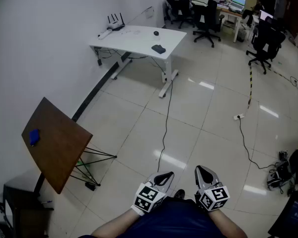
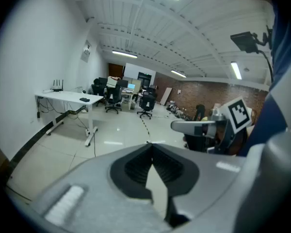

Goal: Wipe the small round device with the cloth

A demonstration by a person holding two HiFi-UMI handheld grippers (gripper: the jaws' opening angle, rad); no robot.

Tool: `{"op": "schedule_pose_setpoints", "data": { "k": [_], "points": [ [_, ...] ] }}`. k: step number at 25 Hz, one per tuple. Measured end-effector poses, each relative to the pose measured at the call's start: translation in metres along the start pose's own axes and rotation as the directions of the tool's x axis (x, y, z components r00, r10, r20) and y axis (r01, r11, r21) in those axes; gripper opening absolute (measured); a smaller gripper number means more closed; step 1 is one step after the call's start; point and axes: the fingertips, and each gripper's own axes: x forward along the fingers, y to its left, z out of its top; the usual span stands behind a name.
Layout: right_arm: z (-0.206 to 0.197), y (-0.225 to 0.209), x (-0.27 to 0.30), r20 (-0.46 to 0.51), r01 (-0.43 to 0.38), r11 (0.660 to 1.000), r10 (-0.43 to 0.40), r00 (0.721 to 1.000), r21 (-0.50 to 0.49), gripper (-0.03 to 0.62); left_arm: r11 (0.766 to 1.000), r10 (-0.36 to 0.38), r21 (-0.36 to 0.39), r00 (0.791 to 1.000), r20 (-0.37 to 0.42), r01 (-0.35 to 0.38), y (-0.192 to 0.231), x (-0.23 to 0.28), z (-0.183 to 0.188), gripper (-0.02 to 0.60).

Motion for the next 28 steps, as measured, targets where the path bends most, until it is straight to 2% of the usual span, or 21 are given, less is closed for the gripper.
{"op": "schedule_pose_setpoints", "data": {
  "k": [3, 7, 11, 14, 21, 28],
  "points": [
    [-0.001, -0.008, 0.01, -0.01, -0.01, 1.0, 0.01, 1.0, 0.019, 0.011, 1.0, 0.018, -0.019, 1.0, -0.002, -0.018, 0.008, 0.005, 0.005, 0.003],
    [-0.005, -0.01, 0.026, -0.036, -0.027, 0.999, 0.028, 0.999, 0.027, 0.011, 0.995, 0.03, -0.09, 0.999, -0.018, -0.032, 0.017, 0.01, 0.014, 0.003],
    [-0.007, -0.018, 0.051, -0.061, -0.025, 0.999, 0.027, 0.998, 0.036, 0.011, 0.996, 0.027, -0.087, 0.999, -0.042, -0.031, 0.041, 0.026, 0.004, 0.003],
    [-0.002, -0.028, 0.076, -0.075, -0.002, 0.999, 0.005, 0.997, 0.039, 0.011, 0.994, 0.022, -0.108, 0.999, -0.039, -0.026, 0.064, 0.038, 0.018, 0.003],
    [0.034, -0.035, 0.162, -0.087, 0.017, 1.0, -0.018, 0.996, -0.017, 0.011, 0.977, 0.078, -0.201, 0.996, 0.039, -0.069, 0.168, 0.062, 0.066, 0.003],
    [0.068, -0.033, 0.237, -0.087, 0.056, 0.997, -0.06, 0.994, -0.049, 0.011, 0.977, 0.043, -0.211, 0.995, 0.09, -0.023, 0.243, 0.08, 0.107, 0.003]
  ]
}}
